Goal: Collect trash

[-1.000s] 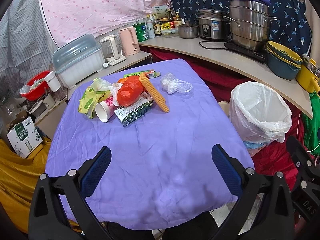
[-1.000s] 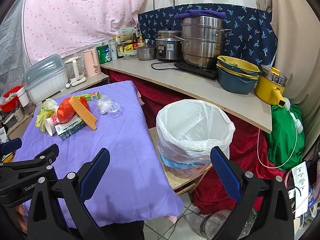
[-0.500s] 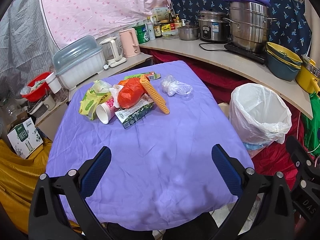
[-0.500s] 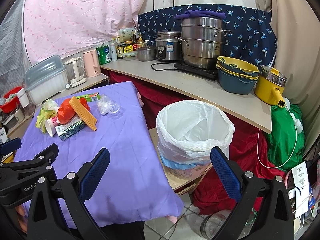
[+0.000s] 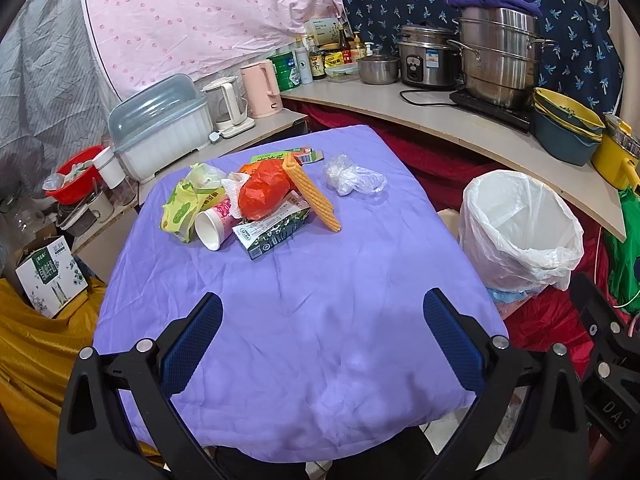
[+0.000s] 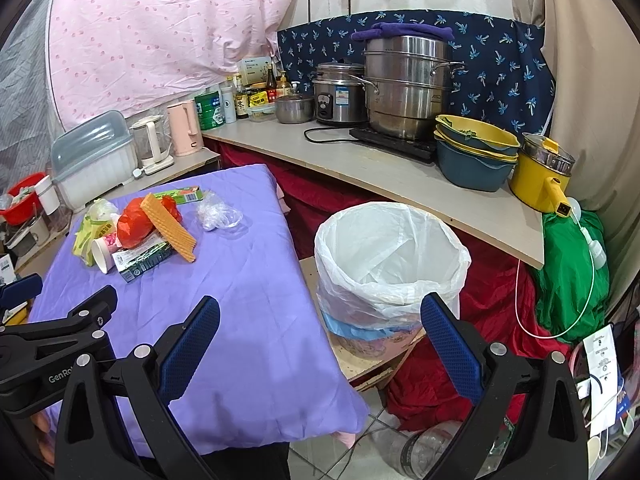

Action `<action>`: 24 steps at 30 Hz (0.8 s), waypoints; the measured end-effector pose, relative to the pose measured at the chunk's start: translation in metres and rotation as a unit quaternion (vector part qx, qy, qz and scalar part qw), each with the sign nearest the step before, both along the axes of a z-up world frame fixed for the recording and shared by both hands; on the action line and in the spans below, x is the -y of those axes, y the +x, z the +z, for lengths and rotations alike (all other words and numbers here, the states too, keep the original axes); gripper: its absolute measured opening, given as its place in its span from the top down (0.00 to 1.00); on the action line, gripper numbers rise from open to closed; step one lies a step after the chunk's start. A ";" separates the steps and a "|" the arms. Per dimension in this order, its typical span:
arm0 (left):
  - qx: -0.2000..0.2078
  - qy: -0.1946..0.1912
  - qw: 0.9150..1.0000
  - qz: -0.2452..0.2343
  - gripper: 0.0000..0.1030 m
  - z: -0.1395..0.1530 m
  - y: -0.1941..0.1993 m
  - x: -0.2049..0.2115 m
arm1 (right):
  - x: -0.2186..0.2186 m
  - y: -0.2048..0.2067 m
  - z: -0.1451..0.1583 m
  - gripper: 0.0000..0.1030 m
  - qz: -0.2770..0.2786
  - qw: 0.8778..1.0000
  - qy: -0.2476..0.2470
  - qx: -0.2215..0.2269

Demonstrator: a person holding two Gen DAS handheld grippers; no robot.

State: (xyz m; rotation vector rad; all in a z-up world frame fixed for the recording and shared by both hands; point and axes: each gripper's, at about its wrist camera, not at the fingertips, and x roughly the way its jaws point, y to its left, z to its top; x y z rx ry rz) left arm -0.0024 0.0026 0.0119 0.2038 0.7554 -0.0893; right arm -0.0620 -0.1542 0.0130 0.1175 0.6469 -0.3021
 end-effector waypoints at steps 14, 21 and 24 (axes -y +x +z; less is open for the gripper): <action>0.001 0.000 1.000 0.000 0.07 0.001 0.000 -0.001 | 0.000 0.001 0.000 0.07 0.000 1.000 0.000 0.002; 0.001 0.000 1.000 0.000 0.07 0.000 0.000 -0.001 | 0.000 0.001 0.000 0.07 0.000 1.000 0.000 0.002; 0.001 0.000 1.000 0.000 0.07 0.000 0.000 -0.001 | 0.000 0.000 0.000 0.07 0.000 1.000 0.000 0.001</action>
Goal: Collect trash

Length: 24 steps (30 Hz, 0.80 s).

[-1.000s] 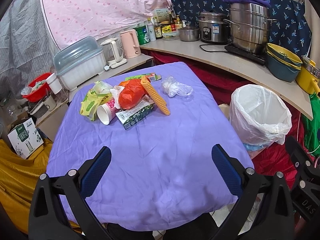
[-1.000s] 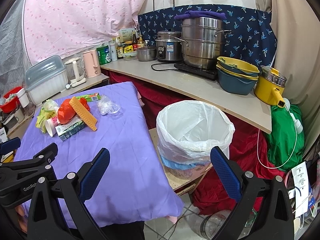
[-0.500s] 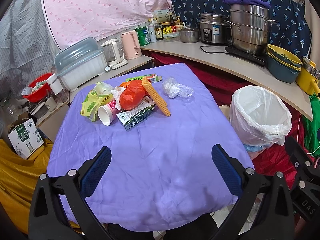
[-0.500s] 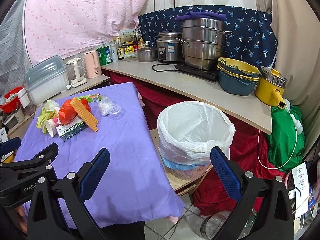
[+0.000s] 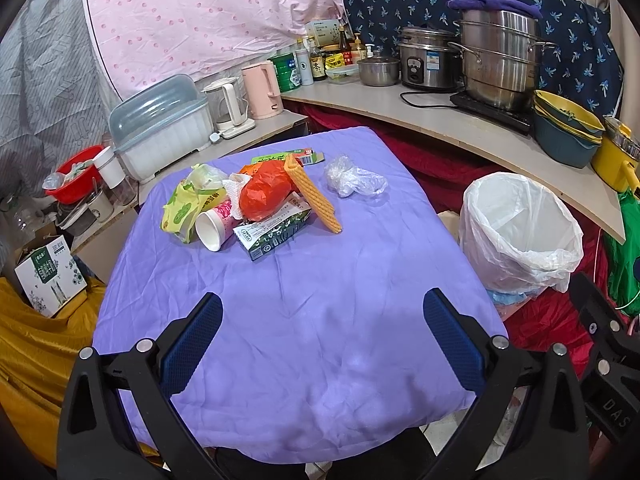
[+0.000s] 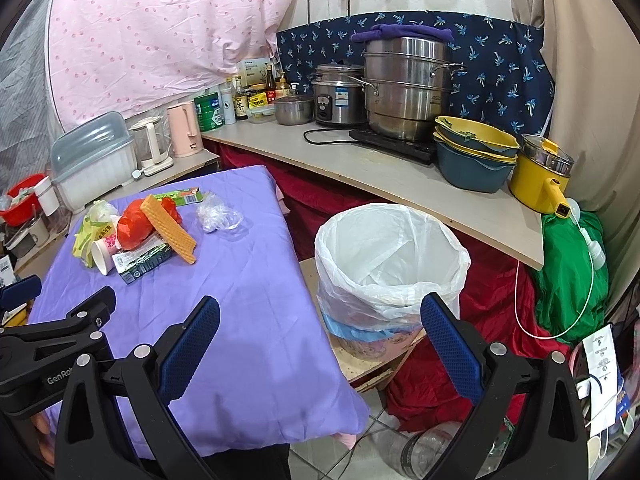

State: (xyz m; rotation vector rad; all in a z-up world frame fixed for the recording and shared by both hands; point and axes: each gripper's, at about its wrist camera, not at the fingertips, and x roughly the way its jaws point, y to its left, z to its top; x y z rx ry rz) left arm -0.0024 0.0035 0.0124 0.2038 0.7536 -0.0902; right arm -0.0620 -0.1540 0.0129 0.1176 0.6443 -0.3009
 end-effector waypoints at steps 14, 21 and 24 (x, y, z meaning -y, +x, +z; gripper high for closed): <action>-0.010 -0.019 1.000 0.008 0.07 -0.005 0.021 -0.016 | -0.004 0.015 -0.004 0.07 -0.004 1.000 -0.005 -0.005; -0.017 -0.033 0.999 0.029 0.07 -0.017 0.048 -0.045 | -0.011 0.045 -0.012 0.07 -0.009 1.000 -0.008 -0.005; -0.016 -0.035 0.998 0.040 0.07 -0.023 0.063 -0.061 | -0.016 0.065 -0.015 0.07 -0.006 1.000 -0.002 -0.004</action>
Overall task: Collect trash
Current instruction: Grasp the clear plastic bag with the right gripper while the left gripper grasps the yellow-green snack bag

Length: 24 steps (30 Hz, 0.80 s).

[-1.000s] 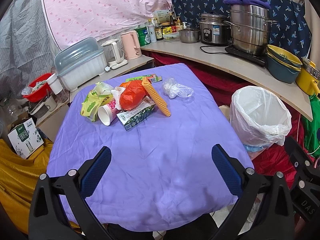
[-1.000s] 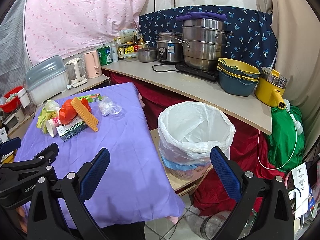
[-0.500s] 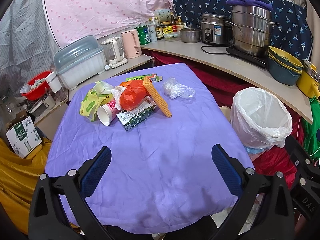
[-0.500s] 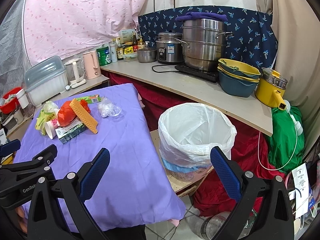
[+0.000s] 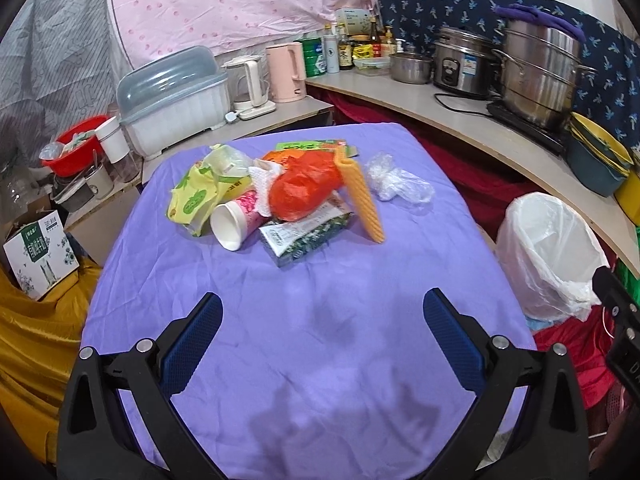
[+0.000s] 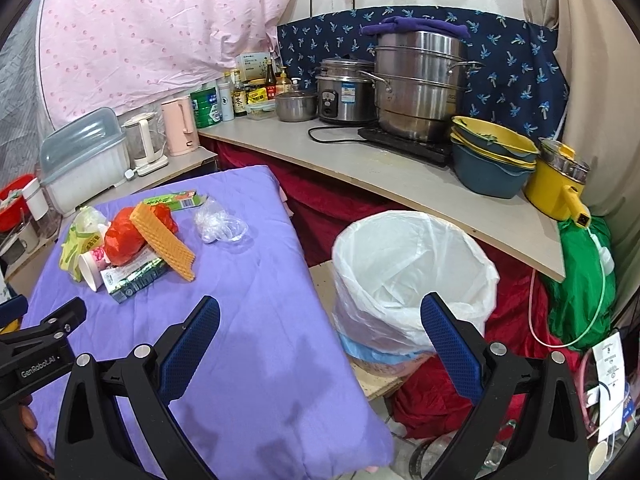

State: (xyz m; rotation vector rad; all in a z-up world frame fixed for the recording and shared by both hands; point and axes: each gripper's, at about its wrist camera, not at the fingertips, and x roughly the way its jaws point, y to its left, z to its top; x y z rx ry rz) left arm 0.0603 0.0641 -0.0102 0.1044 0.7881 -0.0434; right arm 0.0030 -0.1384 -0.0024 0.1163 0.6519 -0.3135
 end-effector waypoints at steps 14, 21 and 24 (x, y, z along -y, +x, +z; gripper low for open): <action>-0.007 -0.006 0.997 0.075 0.07 -0.023 0.095 -0.092 | -0.043 0.133 -0.032 0.20 0.054 0.998 0.027 -0.012; -0.011 -0.025 0.994 0.106 0.07 -0.032 0.147 -0.129 | -0.056 0.209 -0.058 0.34 0.069 0.996 0.046 -0.034; -0.012 -0.040 0.993 0.114 0.07 -0.035 0.171 -0.141 | -0.057 0.238 -0.072 0.38 0.071 0.995 0.063 -0.043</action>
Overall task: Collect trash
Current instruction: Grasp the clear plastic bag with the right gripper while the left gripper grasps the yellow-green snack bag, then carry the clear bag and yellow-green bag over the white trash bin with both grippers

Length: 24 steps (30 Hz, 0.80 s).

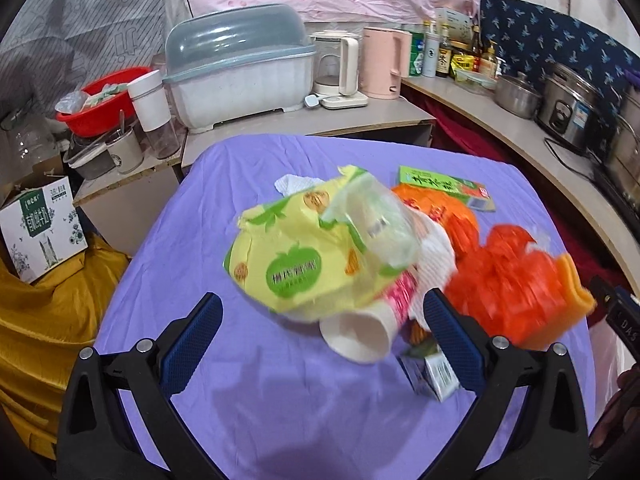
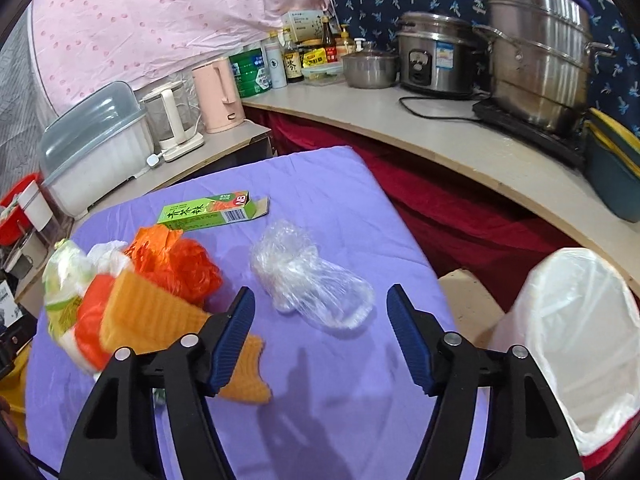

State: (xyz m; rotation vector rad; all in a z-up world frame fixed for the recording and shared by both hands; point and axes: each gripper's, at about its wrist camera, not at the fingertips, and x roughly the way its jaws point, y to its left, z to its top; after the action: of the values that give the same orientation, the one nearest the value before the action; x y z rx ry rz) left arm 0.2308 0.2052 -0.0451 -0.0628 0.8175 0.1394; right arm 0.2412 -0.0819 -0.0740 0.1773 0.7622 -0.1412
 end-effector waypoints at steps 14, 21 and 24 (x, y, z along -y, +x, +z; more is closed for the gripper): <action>-0.024 -0.049 0.998 -0.007 0.31 -0.033 0.064 -0.004 | -0.006 0.075 -0.052 0.40 0.016 0.999 -0.005 -0.049; -0.037 -0.066 0.997 -0.018 0.73 -0.040 0.068 -0.004 | -0.011 0.079 -0.066 0.77 0.036 0.997 0.024 -0.062; -0.024 -0.067 0.997 -0.017 0.86 -0.033 0.064 -0.005 | -0.010 0.073 -0.062 0.87 0.036 0.997 0.029 -0.056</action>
State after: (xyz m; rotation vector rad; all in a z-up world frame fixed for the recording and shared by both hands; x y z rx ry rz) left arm 0.2946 0.2098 -0.0782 -0.1724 0.8754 0.0547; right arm 0.3142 -0.0719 -0.1360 0.1968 0.8844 -0.0605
